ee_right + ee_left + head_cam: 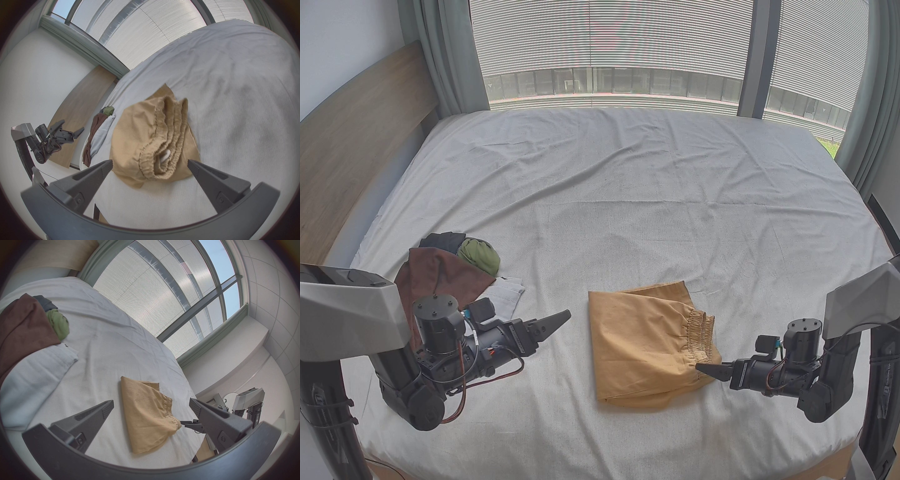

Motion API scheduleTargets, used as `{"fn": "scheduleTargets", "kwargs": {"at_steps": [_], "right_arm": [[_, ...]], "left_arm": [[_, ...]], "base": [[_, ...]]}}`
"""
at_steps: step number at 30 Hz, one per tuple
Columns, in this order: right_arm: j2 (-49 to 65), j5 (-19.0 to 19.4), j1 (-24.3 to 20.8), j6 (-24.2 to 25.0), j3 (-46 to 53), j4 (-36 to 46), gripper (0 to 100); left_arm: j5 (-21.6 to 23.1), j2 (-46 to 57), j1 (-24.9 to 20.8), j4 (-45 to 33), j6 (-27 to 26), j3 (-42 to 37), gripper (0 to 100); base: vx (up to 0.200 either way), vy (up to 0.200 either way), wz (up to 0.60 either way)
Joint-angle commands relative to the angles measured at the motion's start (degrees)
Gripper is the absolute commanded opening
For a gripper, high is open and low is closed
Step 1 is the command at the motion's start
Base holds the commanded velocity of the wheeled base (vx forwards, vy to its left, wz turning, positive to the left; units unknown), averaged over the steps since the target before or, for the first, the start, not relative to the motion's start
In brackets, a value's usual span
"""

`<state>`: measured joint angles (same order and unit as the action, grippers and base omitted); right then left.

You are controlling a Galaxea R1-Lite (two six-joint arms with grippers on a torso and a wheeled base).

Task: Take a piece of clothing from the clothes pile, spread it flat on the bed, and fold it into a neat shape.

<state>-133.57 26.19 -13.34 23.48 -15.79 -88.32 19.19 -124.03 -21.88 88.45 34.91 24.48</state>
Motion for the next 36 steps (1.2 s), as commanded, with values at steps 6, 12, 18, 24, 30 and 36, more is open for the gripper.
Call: {"fn": "scheduleTargets", "kwargs": {"at_steps": [6, 12, 18, 24, 30, 36], "right_arm": [[-5.03, -0.52, -1.25, 0.08, -1.79, -0.01, 100], [-6.79, -2.54, -2.48, 0.43, -3.81, -0.1, 100], [-6.88, -2.63, -2.57, 0.6, -4.69, -0.01, 0], [-5.56, -2.63, -2.22, 0.6, -4.6, -0.01, 0], [-3.19, -2.72, -1.87, 0.87, -4.16, -0.01, 0], [-3.71, -2.89, -0.64, 0.78, -4.16, -0.01, 0]], "left_arm": [[0.59, 0.19, 1.93, 0.23, -0.11, -1.36, 100], [0.59, -0.69, 1.93, 0.23, -0.2, -1.19, 100], [0.59, -0.78, 1.84, 0.31, -0.11, -1.36, 100], [0.59, -1.13, 1.76, 0.31, -0.02, -1.36, 100], [0.5, -1.57, 1.67, 0.31, -0.02, -1.19, 100], [0.41, -1.57, 1.67, 0.31, -0.02, -1.28, 100]], "base": [[0.0, 0.0, 0.0], [0.0, 0.0, 0.0], [0.0, 0.0, 0.0], [0.0, 0.0, 0.0], [0.0, 0.0, 0.0], [0.0, 0.0, 0.0]]}}
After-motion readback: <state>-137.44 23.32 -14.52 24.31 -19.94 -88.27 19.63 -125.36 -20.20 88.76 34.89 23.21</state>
